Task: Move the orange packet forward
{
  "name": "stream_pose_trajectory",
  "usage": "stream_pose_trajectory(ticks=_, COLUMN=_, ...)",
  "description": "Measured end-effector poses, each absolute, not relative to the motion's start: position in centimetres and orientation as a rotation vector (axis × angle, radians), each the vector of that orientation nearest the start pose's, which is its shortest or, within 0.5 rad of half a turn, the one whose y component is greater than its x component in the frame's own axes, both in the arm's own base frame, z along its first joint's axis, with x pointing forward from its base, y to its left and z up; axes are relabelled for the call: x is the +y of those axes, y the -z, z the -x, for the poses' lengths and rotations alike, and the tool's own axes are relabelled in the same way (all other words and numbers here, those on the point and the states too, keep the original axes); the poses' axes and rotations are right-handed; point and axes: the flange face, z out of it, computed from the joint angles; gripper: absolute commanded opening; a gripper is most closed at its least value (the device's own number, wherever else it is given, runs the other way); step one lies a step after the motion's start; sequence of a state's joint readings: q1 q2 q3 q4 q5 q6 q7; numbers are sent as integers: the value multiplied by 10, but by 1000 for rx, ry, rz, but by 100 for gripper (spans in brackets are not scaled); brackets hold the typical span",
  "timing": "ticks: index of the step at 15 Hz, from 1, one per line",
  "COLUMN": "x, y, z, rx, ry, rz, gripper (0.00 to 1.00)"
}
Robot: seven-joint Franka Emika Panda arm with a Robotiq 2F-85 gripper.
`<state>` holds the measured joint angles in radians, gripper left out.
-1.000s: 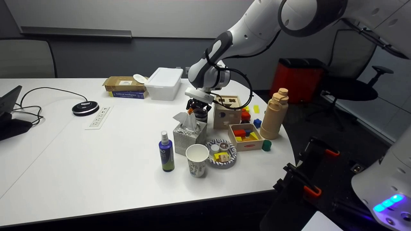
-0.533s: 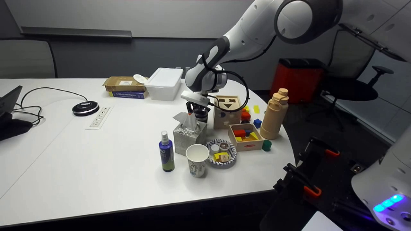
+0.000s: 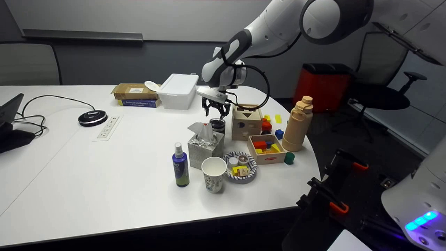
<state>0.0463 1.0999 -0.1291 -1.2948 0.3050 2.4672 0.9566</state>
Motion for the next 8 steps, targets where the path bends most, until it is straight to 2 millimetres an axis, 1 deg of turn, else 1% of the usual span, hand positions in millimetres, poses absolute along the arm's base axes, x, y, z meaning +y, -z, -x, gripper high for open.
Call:
stream_pose_trajectory(ticks=2, x=-33, y=-100, z=-738, rx=1659, ry=36, rz=2536, gripper=100)
stream_pose_trajectory(ticks=4, x=-22, y=-125, z=-734, rx=1566, ry=17, rz=2586, gripper=100)
stream_pose_trajectory(ticks=8, x=-3, y=-180, z=-711, rx=1353, ry=14, rz=2711, gripper=100)
